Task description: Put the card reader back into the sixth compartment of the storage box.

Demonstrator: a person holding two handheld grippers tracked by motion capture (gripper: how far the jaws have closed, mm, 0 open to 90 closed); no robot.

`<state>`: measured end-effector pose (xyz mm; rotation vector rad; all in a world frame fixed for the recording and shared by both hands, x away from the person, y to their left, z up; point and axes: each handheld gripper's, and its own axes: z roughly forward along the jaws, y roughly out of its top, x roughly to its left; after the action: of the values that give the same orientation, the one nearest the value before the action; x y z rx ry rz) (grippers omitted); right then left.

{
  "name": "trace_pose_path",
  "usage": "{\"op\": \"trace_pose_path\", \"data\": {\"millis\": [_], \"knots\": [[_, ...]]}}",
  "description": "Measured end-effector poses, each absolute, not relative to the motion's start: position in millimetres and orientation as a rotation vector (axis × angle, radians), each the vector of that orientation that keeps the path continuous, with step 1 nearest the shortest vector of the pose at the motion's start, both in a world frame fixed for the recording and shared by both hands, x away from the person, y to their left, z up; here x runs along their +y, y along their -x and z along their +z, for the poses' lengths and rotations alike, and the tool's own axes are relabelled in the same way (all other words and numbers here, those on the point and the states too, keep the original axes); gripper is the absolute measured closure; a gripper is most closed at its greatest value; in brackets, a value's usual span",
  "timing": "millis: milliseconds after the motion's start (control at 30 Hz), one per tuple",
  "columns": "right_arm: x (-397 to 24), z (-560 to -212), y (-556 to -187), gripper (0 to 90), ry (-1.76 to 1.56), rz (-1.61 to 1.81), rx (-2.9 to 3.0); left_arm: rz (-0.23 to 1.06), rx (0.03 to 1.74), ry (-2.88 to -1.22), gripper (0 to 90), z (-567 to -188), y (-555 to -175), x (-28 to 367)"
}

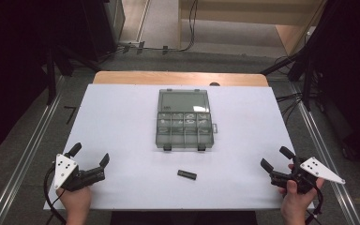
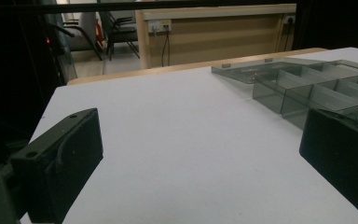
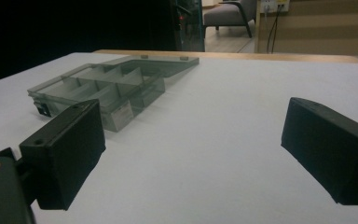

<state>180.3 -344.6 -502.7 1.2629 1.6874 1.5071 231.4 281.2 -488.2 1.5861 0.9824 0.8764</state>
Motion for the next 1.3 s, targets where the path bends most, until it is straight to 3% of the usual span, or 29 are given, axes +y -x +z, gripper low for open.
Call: {"op": "trace_pose_path", "data": {"millis": [1300], "knots": [[-274,-463,-217,4.8,-1.038,1.555,2.035,0.9,0.974,-1.612,0.0,-489,-230,277]]}}
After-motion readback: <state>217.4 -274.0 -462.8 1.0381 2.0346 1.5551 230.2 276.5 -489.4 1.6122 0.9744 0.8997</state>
